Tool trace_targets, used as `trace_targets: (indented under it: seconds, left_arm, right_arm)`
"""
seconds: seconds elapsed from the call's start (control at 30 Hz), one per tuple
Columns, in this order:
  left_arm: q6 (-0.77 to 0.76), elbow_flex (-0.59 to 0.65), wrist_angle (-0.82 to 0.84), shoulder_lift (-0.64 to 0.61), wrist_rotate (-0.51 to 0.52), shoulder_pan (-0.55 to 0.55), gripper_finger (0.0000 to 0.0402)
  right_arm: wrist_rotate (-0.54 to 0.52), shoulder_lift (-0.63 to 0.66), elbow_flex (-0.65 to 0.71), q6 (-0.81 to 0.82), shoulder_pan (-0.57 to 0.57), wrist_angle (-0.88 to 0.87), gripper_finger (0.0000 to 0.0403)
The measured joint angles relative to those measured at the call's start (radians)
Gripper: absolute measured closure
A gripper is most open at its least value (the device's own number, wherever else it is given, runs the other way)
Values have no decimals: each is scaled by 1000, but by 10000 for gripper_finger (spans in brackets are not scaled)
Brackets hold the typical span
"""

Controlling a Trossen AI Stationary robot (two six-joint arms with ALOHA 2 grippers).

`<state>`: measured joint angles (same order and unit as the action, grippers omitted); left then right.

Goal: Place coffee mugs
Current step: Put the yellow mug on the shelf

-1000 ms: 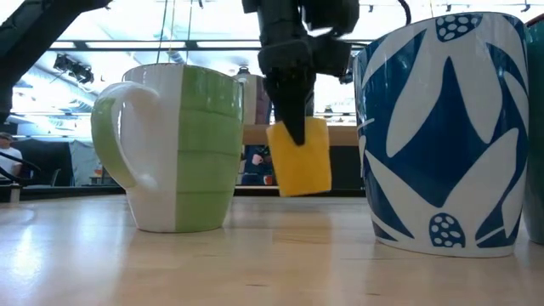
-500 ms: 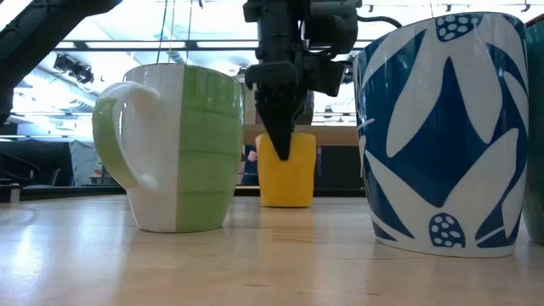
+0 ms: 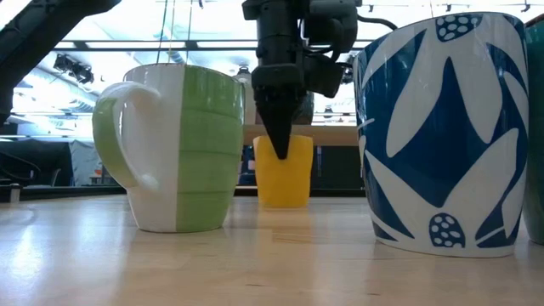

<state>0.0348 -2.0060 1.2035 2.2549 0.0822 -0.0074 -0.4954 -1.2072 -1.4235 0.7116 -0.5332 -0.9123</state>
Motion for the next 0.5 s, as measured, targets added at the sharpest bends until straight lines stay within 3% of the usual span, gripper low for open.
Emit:
trace_targets:
  seconds: [0.17, 0.5]
  left_arm:
    - [-84, -10, 15, -34, 19, -12, 230]
    - [-155, -12, 23, -203, 106, -86, 226]
  right_arm:
    - [0, 0, 0, -5, -13, -9, 231]
    - [-66, 28, 0, -105, -70, 6, 231]
